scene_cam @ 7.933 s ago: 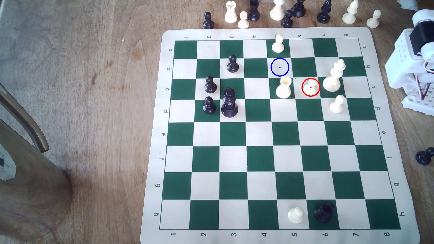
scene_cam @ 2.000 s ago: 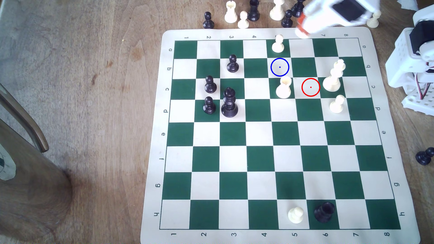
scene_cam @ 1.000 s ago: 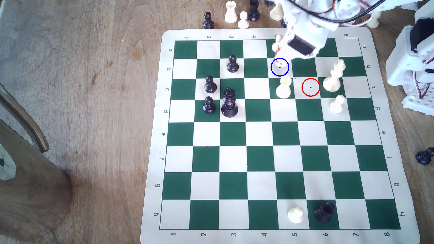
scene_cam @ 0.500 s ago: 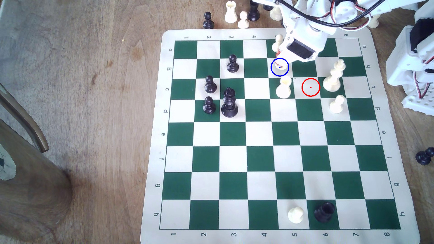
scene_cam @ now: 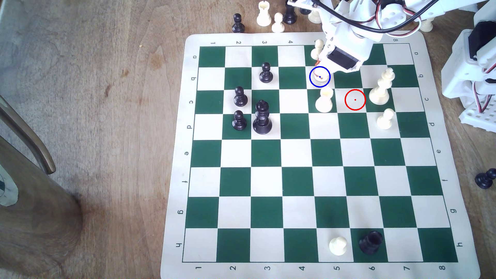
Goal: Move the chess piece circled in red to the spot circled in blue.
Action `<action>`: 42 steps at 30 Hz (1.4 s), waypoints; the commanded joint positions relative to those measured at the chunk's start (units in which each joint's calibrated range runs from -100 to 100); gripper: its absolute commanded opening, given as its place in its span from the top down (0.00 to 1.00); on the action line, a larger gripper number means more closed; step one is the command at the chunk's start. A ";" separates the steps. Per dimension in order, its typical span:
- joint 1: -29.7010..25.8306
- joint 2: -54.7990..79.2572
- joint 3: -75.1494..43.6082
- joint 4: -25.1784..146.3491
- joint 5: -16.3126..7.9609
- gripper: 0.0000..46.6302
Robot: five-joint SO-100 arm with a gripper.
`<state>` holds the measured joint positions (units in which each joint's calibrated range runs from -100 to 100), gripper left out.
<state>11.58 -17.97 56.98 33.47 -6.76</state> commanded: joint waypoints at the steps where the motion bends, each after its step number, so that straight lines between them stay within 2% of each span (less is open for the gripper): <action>1: -0.51 -0.19 -0.41 -1.12 -0.15 0.92; 3: -0.51 0.15 -0.41 -1.36 -0.20 0.83; 5: -0.51 0.32 -0.41 -1.53 -0.24 0.67; 7: -0.43 -0.02 -0.32 -1.61 -0.29 0.62; 17: 0.27 -3.84 0.23 -0.95 -0.24 0.64; 30: 1.44 -17.85 0.32 6.58 0.29 0.62; 34: 1.13 -26.42 -0.05 11.33 -0.10 0.60; 42: -3.09 -49.18 -0.50 26.57 -0.68 0.56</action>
<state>10.40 -54.34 57.79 53.55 -7.06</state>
